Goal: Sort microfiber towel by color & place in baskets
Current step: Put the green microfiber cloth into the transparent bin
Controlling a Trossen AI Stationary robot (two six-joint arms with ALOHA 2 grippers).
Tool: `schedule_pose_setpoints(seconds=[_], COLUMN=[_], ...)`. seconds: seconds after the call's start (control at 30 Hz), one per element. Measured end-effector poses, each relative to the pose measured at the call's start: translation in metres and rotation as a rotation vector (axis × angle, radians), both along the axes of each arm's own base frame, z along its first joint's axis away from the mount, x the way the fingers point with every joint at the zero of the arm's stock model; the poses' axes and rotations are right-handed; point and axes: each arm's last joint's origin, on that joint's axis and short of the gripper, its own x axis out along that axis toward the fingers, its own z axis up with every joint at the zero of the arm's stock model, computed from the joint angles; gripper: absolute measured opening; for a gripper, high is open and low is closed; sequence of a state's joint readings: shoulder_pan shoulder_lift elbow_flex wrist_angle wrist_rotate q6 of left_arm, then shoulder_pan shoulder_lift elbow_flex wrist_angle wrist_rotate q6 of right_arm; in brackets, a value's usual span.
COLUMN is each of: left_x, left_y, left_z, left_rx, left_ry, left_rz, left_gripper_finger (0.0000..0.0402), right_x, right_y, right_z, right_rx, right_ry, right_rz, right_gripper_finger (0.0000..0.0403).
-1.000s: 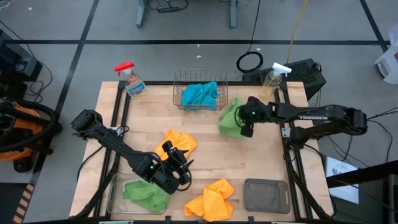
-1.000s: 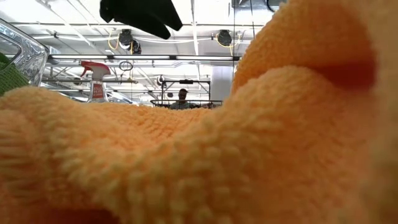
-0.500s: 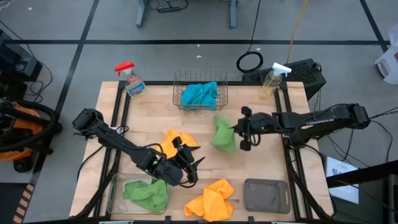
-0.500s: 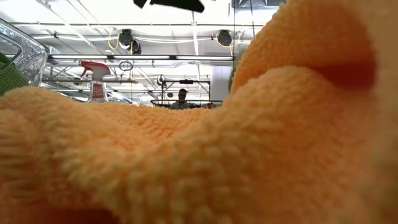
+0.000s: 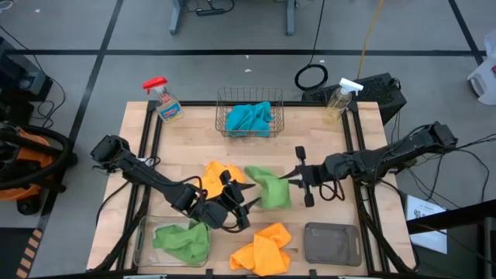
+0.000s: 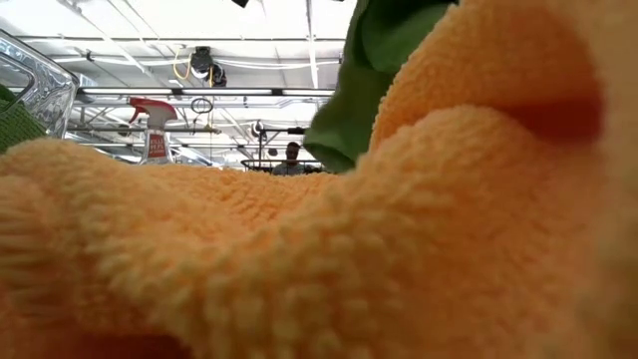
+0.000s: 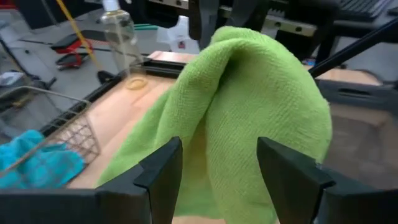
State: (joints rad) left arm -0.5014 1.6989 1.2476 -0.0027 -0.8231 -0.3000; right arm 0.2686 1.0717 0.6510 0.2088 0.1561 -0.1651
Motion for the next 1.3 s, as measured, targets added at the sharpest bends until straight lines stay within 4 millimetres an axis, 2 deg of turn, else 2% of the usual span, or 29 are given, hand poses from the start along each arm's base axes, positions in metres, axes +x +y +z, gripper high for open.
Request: schedule_pose_setpoints(seconds=[0.2, 0.47, 0.7, 0.83, 0.93, 1.03, 1.13, 1.3], left_x=[0.005, 0.026, 0.044, 0.049, 0.051, 0.052, 0.051, 0.048], left_y=[-0.006, -0.017, -0.008, 0.003, 0.010, 0.011, 0.009, 0.004], left_z=[-0.003, -0.026, -0.040, -0.045, -0.047, -0.048, -0.047, -0.047], left_rx=[-0.021, 0.057, 0.041, -0.009, -0.012, 0.008, 0.032, 0.076], left_ry=[-0.036, -0.121, -0.176, -0.177, -0.162, -0.149, -0.138, -0.124], left_rz=[-0.018, 0.005, 0.037, 0.083, 0.105, 0.103, 0.091, 0.085], left_gripper_finger=[0.0223, 0.0300, 0.0312, 0.0310, 0.0287, 0.0241, 0.0172, 0.0032], right_x=[0.005, 0.009, 0.011, 0.012, 0.012, 0.012, 0.011, 0.011], right_y=[0.006, 0.006, 0.004, 0.004, 0.004, 0.004, 0.005, 0.006], right_z=[0.001, -0.003, -0.004, -0.004, -0.003, -0.004, -0.005, -0.006], right_rx=[-0.060, -0.107, -0.123, -0.121, -0.108, -0.094, -0.099, -0.091], right_ry=[-0.056, -0.049, -0.049, -0.058, -0.068, -0.058, -0.043, -0.034], right_rz=[0.029, -0.001, -0.088, -0.098, -0.095, -0.096, -0.091, -0.082], right_gripper_finger=[0.0000, 0.0000, 0.0000, 0.0000, 0.0000, 0.0000, 0.0000, 0.0000])
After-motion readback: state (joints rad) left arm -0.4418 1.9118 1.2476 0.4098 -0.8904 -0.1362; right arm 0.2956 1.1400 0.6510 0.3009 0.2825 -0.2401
